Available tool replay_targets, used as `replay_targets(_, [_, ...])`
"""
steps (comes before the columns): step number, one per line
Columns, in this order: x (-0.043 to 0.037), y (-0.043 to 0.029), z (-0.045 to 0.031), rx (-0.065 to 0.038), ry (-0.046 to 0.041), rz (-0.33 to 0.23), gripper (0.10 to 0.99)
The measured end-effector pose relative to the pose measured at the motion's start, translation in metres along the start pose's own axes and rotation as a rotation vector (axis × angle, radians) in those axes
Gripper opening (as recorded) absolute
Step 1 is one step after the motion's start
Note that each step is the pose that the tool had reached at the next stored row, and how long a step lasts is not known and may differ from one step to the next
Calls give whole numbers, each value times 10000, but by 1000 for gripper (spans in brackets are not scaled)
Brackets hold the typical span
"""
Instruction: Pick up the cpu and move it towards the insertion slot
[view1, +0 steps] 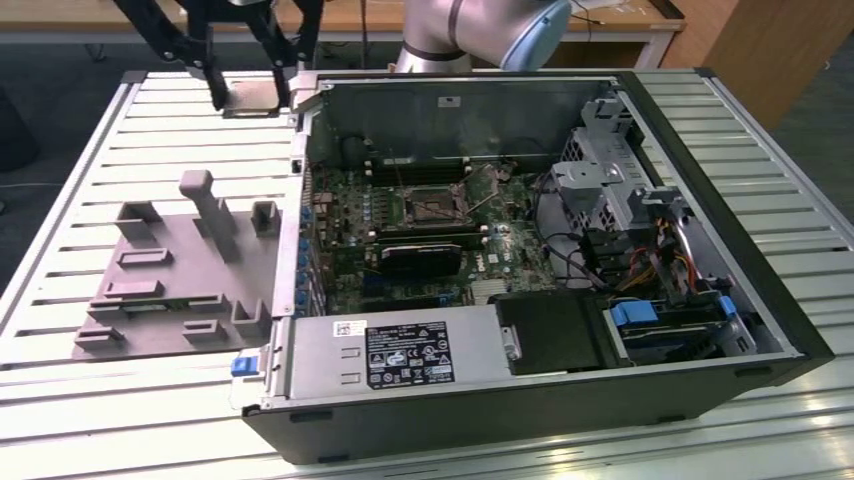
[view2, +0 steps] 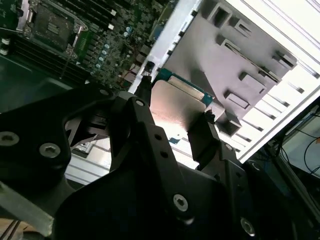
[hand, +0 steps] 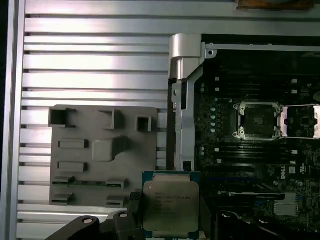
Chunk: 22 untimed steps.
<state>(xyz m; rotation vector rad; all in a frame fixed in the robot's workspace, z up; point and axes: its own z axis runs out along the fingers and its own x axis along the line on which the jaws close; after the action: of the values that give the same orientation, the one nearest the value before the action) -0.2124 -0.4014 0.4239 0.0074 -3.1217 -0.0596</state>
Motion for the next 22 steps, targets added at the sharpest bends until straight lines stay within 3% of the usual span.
replay_targets(22, [-1002, -5, -4, -1, 293, 11, 541])
